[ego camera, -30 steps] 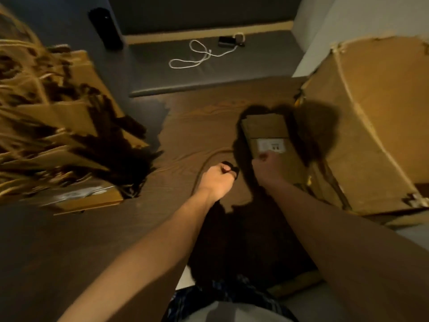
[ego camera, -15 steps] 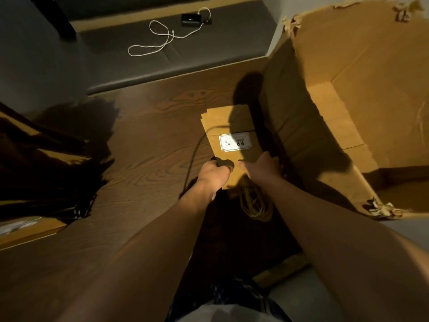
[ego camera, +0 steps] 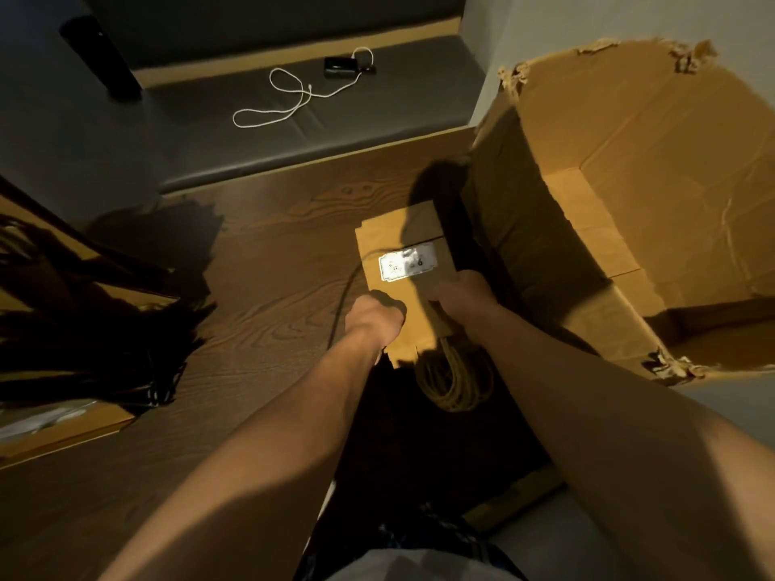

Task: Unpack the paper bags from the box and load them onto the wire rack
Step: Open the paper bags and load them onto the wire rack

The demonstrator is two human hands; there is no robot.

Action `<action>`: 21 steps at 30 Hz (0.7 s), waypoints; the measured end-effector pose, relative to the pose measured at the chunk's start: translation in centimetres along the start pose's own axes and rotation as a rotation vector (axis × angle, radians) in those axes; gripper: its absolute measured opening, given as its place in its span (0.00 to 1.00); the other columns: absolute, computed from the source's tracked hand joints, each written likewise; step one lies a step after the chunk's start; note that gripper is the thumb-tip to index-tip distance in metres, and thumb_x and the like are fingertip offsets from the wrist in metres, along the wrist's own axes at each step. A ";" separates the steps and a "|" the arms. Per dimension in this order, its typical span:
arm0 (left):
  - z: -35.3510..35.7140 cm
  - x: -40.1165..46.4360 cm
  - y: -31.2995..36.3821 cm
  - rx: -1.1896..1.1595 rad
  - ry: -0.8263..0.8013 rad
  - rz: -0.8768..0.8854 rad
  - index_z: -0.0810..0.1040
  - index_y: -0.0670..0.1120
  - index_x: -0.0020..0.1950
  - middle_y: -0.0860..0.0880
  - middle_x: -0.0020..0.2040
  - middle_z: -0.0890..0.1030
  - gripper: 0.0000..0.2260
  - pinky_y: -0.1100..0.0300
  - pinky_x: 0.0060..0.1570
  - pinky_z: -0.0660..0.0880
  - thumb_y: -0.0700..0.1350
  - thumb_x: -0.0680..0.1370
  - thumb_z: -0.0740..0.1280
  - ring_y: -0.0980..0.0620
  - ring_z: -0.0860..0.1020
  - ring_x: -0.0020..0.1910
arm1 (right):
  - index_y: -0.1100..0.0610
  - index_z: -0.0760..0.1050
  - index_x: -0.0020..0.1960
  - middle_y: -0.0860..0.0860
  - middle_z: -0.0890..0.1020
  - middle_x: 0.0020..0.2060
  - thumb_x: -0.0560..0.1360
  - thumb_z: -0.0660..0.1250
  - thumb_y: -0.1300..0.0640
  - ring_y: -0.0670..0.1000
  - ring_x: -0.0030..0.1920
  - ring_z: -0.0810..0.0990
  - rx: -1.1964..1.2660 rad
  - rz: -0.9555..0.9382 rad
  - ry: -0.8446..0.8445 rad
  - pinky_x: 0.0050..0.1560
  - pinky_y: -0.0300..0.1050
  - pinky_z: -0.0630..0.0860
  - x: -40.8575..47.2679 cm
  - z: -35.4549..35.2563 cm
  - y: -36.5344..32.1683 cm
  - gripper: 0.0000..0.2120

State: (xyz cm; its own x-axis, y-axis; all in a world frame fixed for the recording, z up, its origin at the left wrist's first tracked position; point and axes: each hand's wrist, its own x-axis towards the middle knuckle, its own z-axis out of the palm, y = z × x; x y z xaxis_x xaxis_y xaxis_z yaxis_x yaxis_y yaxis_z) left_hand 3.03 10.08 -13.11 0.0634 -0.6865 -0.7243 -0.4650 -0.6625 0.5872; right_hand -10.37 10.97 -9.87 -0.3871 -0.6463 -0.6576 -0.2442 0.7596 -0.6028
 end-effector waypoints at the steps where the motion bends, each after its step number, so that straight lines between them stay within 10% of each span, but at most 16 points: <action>1: -0.5 -0.2 -0.2 -0.024 -0.019 0.008 0.78 0.40 0.49 0.40 0.52 0.82 0.08 0.55 0.40 0.75 0.44 0.73 0.68 0.42 0.81 0.47 | 0.58 0.74 0.61 0.55 0.79 0.54 0.75 0.65 0.62 0.55 0.49 0.78 0.015 -0.040 -0.048 0.42 0.46 0.77 -0.6 -0.2 -0.5 0.14; 5: -3.3 -1.3 -0.2 0.103 0.063 0.082 0.62 0.44 0.75 0.40 0.70 0.69 0.33 0.48 0.66 0.72 0.46 0.74 0.72 0.39 0.72 0.66 | 0.56 0.65 0.74 0.56 0.74 0.66 0.75 0.67 0.64 0.57 0.62 0.75 -0.207 -0.288 -0.125 0.56 0.51 0.76 -2.5 -0.6 -3.1 0.28; 8: -6.6 -4.0 1.0 0.487 0.282 0.495 0.46 0.56 0.81 0.45 0.80 0.48 0.47 0.42 0.76 0.55 0.43 0.72 0.74 0.39 0.49 0.79 | 0.53 0.67 0.73 0.55 0.73 0.67 0.76 0.64 0.63 0.57 0.64 0.73 -0.762 -0.509 -0.162 0.61 0.51 0.74 -5.0 0.3 -6.1 0.26; 10: -8.9 -5.0 1.2 0.811 0.275 0.673 0.55 0.59 0.79 0.47 0.81 0.51 0.40 0.40 0.76 0.50 0.45 0.74 0.73 0.42 0.47 0.80 | 0.50 0.72 0.67 0.53 0.77 0.60 0.76 0.62 0.60 0.56 0.59 0.76 -1.056 -0.653 -0.168 0.56 0.52 0.76 -7.1 1.2 -8.0 0.20; 12: -10.7 -5.4 0.8 0.905 0.141 0.613 0.70 0.58 0.70 0.46 0.72 0.71 0.22 0.46 0.71 0.62 0.46 0.76 0.68 0.42 0.67 0.73 | 0.50 0.75 0.55 0.51 0.79 0.53 0.76 0.62 0.58 0.52 0.51 0.77 -1.229 -0.786 -0.143 0.53 0.51 0.77 -9.0 2.4 -9.4 0.10; 14: -12.3 -5.1 -0.6 0.663 0.095 0.503 0.76 0.56 0.58 0.48 0.56 0.80 0.11 0.50 0.58 0.74 0.44 0.78 0.65 0.43 0.78 0.58 | 0.49 0.74 0.53 0.52 0.77 0.57 0.76 0.63 0.58 0.52 0.53 0.75 -1.274 -0.917 0.010 0.60 0.54 0.72 -9.7 3.8 -9.7 0.08; 17: -14.6 -4.0 -3.2 0.196 0.226 0.462 0.76 0.53 0.56 0.49 0.52 0.82 0.06 0.48 0.58 0.77 0.44 0.80 0.65 0.46 0.80 0.54 | 0.50 0.55 0.75 0.58 0.60 0.73 0.71 0.71 0.53 0.60 0.71 0.60 -1.031 -1.022 0.371 0.68 0.58 0.64 -9.5 5.8 -9.5 0.38; 19: -16.0 -4.3 -4.6 -0.220 0.199 0.431 0.75 0.49 0.62 0.48 0.57 0.82 0.10 0.47 0.60 0.78 0.42 0.81 0.66 0.47 0.81 0.56 | 0.49 0.42 0.78 0.57 0.51 0.78 0.69 0.76 0.47 0.60 0.76 0.53 -0.628 -0.798 0.216 0.71 0.58 0.59 -9.6 6.7 -9.4 0.52; 21: -17.0 -4.7 -5.6 -0.486 0.105 0.459 0.75 0.45 0.65 0.45 0.60 0.82 0.12 0.48 0.59 0.79 0.39 0.81 0.66 0.47 0.82 0.56 | 0.52 0.50 0.79 0.55 0.60 0.76 0.67 0.78 0.47 0.59 0.74 0.61 -0.228 -0.421 -0.199 0.70 0.57 0.63 -9.3 7.8 -8.7 0.51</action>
State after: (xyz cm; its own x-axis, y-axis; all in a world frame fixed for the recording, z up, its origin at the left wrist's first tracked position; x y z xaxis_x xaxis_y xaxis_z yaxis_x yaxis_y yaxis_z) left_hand 20.33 11.91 -6.81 0.0514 -0.9397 -0.3382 -0.0168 -0.3394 0.9405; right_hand 2.28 9.80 -1.99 -0.0421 -0.8836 -0.4664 -0.5388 0.4132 -0.7342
